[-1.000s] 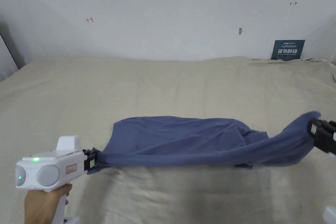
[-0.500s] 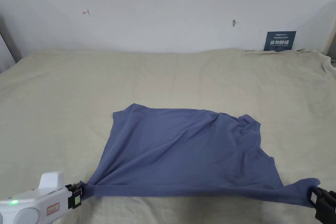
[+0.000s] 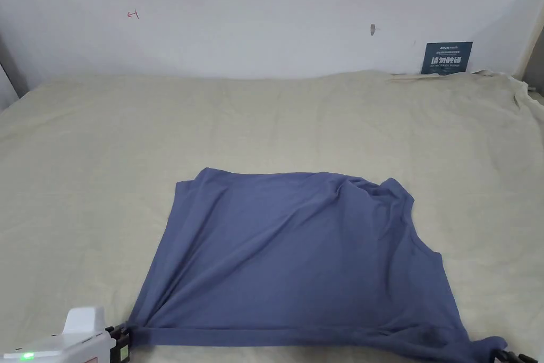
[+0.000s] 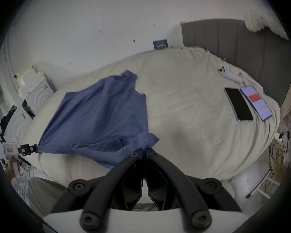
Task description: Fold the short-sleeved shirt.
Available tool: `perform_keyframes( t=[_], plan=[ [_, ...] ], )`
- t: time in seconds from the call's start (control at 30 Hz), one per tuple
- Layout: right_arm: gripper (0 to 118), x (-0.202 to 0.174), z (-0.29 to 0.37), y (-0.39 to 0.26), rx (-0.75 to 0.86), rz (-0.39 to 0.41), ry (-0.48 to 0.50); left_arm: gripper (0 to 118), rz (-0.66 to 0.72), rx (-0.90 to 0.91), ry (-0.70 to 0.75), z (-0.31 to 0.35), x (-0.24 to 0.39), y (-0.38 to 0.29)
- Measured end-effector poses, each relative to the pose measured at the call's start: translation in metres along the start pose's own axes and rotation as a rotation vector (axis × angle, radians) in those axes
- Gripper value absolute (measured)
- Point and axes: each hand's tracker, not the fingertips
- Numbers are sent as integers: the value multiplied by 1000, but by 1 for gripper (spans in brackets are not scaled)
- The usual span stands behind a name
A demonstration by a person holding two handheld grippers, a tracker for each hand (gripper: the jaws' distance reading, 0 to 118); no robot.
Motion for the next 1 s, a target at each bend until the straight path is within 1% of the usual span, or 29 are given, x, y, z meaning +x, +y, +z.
perform_keyframes(
  t=[0.07,0.17,0.37,0.4,0.47,0.5,0.53,0.57,0.6,0.67,0.7,0.73,0.77,0.8,0.87,1.0],
  plan=[
    [1,1,-11,-2,-47,-18,-28,0,2,-13,3,-3,1,-2],
    [1,-1,-20,-5,-58,-26,-27,0,11,-19,7,-4,3,-3],
    [1,-7,-15,3,-33,-13,-25,0,31,-4,3,-1,1,-2],
    [1,-14,-11,4,-30,-7,-26,0,26,-3,4,-1,2,-3],
    [1,-16,-11,5,-30,-2,-30,0,28,-8,6,-3,1,-4],
    [2,-16,-12,5,-32,-5,-31,9,33,-7,5,-4,1,-5],
    [6,-14,-14,4,-34,-6,-31,23,37,-5,6,-4,2,-6],
    [18,-14,-15,4,-38,-4,-29,43,39,-5,12,-3,3,-6],
    [23,-16,-13,5,-41,2,-32,60,38,-9,17,-2,4,-5],
    [39,-18,-9,8,-37,18,-35,76,38,-20,30,2,8,-3],
    [65,-20,-5,10,-32,30,-36,100,37,-24,33,5,9,-1],
    [94,-22,-2,12,-18,35,-36,118,35,-16,25,8,8,0],
    [102,-25,6,16,24,42,-30,118,27,31,23,19,8,2],
    [103,-19,9,22,63,49,-21,118,44,59,24,27,10,6],
    [103,-23,20,32,100,61,-6,118,67,94,25,41,11,13],
    [103,-51,56,54,221,86,22,118,81,245,30,72,17,26]
  ],
)
